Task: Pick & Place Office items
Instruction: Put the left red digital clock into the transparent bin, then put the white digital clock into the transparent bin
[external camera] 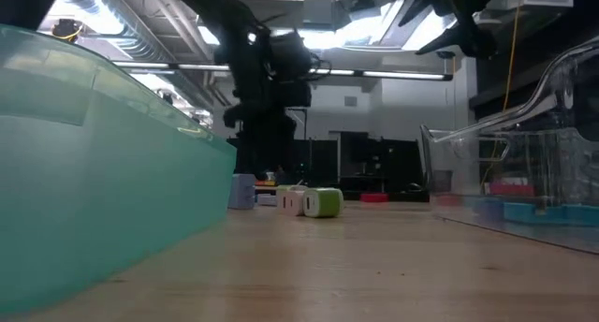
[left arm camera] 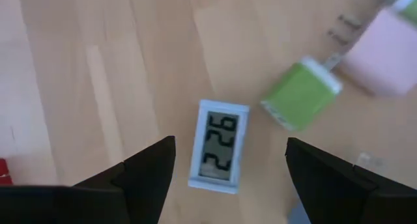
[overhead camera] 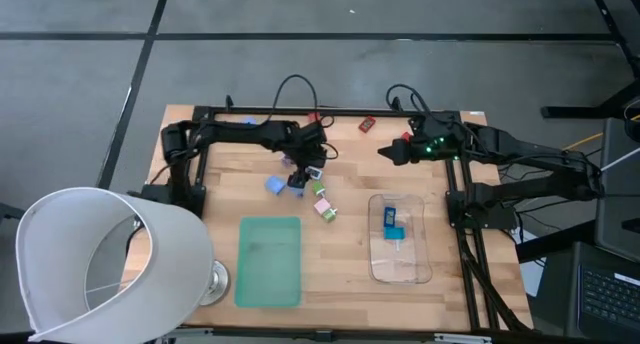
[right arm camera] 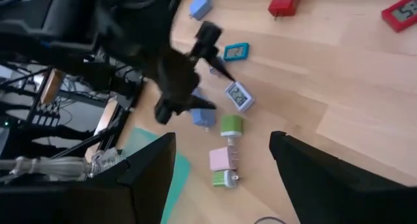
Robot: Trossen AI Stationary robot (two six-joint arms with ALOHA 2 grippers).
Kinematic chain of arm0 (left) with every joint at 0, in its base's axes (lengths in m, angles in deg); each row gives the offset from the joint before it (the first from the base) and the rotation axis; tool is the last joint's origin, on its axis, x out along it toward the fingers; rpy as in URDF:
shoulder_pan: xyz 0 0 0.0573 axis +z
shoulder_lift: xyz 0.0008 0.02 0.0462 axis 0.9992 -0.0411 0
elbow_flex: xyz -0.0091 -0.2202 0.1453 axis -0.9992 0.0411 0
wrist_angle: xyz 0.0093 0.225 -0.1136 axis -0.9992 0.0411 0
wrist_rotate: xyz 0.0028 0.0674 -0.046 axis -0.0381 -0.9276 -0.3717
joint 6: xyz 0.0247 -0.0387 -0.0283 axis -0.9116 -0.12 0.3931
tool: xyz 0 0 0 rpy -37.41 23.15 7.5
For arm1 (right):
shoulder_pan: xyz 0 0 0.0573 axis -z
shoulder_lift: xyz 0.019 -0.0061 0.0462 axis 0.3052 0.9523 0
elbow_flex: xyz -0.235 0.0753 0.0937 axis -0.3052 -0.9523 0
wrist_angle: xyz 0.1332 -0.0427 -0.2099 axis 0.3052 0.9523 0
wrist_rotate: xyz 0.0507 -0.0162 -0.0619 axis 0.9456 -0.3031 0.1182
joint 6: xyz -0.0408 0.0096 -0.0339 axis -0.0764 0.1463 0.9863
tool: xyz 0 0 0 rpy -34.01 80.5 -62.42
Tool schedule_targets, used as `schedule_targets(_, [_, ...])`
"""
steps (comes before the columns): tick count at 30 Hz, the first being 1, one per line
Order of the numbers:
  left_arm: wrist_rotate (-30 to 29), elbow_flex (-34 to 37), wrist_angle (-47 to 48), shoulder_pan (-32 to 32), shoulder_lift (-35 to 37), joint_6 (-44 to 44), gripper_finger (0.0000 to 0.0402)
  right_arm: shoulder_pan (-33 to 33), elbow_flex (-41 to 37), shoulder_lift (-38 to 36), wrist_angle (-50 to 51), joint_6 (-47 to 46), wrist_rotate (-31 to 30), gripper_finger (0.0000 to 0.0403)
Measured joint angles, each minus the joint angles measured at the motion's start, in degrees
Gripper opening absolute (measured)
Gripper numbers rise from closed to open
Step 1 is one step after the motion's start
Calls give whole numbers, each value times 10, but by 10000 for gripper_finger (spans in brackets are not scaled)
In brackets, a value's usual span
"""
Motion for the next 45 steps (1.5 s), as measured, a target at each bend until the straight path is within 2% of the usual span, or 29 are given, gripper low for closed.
schedule_targets(7, [-22,-35,11,12,-46,-20,283,0,0,0,-31,22,25,263])
schedule_targets(23, [-12,-36,15,-8,-74,-10,281,0,0,0,-52,69,47,263])
schedule_targets(27, [-28,-34,13,-8,-86,2,275,0,0,0,-74,70,55,263])
schedule_targets(30, [-39,-35,17,-2,-95,8,264,0,0,0,-111,70,76,263])
schedule_targets(36, [-25,-37,9,7,-111,48,235,0,0,0,-186,70,119,263])
schedule_targets(41, [-18,-43,8,10,-113,81,147,0,0,0,-249,59,107,263])
schedule_targets(45, [27,-67,26,24,-116,128,140,5,0,0,-314,58,72,263])
